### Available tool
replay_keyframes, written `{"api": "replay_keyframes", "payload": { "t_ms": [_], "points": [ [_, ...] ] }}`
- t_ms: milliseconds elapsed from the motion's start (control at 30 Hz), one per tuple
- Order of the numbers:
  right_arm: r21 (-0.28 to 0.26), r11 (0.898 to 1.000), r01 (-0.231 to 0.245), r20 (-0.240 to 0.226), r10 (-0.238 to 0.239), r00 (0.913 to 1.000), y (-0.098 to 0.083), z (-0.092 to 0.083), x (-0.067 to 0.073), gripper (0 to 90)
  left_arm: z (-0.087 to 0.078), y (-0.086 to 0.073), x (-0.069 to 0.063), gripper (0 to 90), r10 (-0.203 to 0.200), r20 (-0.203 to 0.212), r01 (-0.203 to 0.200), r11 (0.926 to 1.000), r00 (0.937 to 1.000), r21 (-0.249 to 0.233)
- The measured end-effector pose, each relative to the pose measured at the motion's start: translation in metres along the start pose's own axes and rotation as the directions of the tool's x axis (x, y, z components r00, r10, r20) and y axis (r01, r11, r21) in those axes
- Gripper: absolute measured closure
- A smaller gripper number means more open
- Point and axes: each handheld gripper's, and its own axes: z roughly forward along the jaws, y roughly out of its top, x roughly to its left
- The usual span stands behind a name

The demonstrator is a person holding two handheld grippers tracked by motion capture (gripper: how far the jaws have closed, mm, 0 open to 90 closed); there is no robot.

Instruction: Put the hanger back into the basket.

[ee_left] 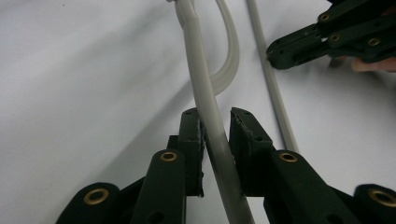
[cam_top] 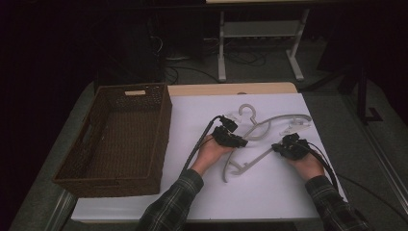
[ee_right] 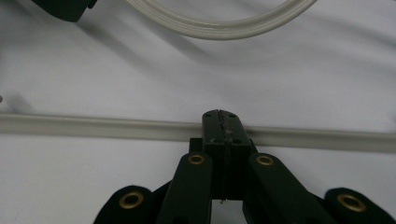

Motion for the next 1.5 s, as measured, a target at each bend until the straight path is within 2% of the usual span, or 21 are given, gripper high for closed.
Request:
{"api": "replay_keyframes", "payload": {
  "t_ms": [267, 400, 633, 800, 933, 1067, 1267, 1333, 1433, 1500],
  "points": [
    [-0.001, 1.000, 0.003, 0.004, -0.003, 1.0000, 0.000, 0.000, 0.001, 89.9, -0.002, 0.001, -0.001, 74.4, -0.012, 0.018, 0.012, 0.9999, 0.9998, -0.005],
    [0.000, 1.000, 0.001, 0.003, -0.001, 1.0000, 0.000, 0.000, 0.001, 89.9, -0.003, 0.002, -0.004, 74.7, -0.001, 0.009, 0.001, 0.9999, 1.0000, -0.013],
    [0.002, 1.000, 0.003, 0.001, -0.003, 1.0000, 0.000, -0.001, 0.001, 89.8, -0.009, 0.007, -0.009, 77.0, -0.004, 0.020, 0.005, 0.9984, 0.9998, -0.057],
    [-0.003, 1.000, 0.018, -0.001, -0.018, 0.9998, 0.001, -0.001, 0.002, 89.7, -0.013, 0.012, -0.013, 80.5, 0.016, -0.006, -0.016, 0.9961, 0.9999, -0.087],
    [-0.008, 0.999, 0.032, -0.001, -0.032, 0.9995, 0.002, -0.001, 0.003, 88.4, -0.015, 0.012, -0.015, 80.9, 0.037, -0.029, -0.039, 0.9957, 0.9989, -0.083],
    [-0.024, 0.999, 0.049, -0.004, -0.049, 0.9988, 0.003, -0.005, 0.006, 76.7, -0.022, 0.013, -0.013, 81.1, 0.037, -0.034, -0.040, 0.9936, 0.9987, -0.105],
    [-0.098, 0.995, 0.024, -0.019, -0.027, 0.9995, 0.004, -0.016, 0.007, 41.5, -0.034, 0.013, -0.013, 81.4, 0.034, -0.035, -0.038, 0.9893, 0.9988, -0.141],
    [-0.129, 0.992, 0.019, -0.020, -0.022, 0.9996, 0.005, -0.021, 0.008, 31.4, -0.037, 0.013, -0.014, 81.4, 0.042, -0.047, -0.049, 0.9883, 0.9980, -0.145],
    [-0.156, 0.988, 0.020, 0.007, -0.019, 0.9998, 0.005, -0.027, 0.010, 21.7, -0.039, 0.012, -0.014, 81.4, 0.045, -0.055, -0.053, 0.9876, 0.9975, -0.148],
    [-0.151, 0.988, 0.013, 0.008, -0.012, 0.9999, 0.004, -0.030, 0.011, 16.5, -0.041, 0.011, -0.014, 81.4, 0.040, -0.053, -0.048, 0.9865, 0.9978, -0.157]
  ]
}}
